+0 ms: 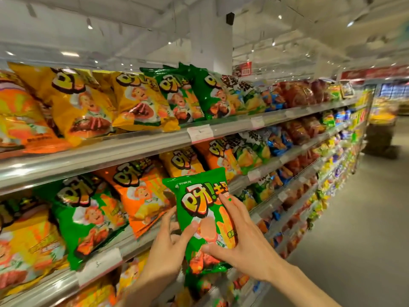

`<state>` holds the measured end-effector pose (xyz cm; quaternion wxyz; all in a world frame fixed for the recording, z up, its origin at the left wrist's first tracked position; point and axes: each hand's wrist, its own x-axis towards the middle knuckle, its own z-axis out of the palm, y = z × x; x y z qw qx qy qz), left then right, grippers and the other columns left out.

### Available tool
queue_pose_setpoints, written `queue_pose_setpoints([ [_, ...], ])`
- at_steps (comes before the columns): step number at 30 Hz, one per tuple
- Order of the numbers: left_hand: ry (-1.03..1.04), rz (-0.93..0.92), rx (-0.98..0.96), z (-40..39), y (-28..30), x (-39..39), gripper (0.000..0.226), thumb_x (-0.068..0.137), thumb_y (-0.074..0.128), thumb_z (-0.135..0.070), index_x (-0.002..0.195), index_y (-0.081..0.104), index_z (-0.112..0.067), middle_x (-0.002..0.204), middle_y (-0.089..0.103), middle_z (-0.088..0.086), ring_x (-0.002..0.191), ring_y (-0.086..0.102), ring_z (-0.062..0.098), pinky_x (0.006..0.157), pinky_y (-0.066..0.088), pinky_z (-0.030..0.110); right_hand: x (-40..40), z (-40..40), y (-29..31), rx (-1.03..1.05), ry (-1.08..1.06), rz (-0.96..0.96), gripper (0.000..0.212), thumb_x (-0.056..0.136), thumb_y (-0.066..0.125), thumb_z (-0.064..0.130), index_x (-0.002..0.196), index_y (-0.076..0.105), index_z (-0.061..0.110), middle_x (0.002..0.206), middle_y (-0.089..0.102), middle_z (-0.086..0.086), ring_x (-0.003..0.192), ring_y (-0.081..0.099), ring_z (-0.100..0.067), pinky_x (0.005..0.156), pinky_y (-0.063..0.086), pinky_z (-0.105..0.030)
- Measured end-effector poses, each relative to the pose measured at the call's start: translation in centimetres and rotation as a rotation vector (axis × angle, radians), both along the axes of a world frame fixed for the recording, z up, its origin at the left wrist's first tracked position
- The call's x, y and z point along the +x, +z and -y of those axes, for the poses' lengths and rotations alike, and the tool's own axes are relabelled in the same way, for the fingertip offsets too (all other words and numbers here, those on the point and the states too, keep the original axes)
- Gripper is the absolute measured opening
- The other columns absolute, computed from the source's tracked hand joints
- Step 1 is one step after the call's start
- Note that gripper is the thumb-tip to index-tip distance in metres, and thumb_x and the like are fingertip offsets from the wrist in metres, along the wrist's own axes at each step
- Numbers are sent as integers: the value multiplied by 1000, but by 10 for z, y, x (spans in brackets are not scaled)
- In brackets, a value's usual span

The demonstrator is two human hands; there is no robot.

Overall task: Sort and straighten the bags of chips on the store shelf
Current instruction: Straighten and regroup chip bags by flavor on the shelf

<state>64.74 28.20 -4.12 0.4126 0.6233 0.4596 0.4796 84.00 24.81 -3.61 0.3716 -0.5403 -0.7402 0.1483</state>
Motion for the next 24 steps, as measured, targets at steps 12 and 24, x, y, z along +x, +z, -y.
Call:
queue_pose_setpoints([
  [12, 176, -208, 11, -113, 14, 191, 53, 92, 53, -59, 137, 26, -52, 102, 58, -31, 77, 57, -21, 66, 46, 6, 198, -143, 11, -45, 136, -82, 110, 63, 74, 74, 146, 2, 62, 155, -6, 36, 129, 4, 26, 107, 23, -24],
  [24, 525, -531, 18, -234, 35, 217, 83, 89, 55, -60, 152, 3, -43, 153, 28, 18, 133, 42, 41, 107, 41, 55, 269, -234, 22, 18, 105, -119, 104, 65, 72, 75, 138, -3, 68, 157, -5, 30, 145, 19, -10, 113, 30, -41],
])
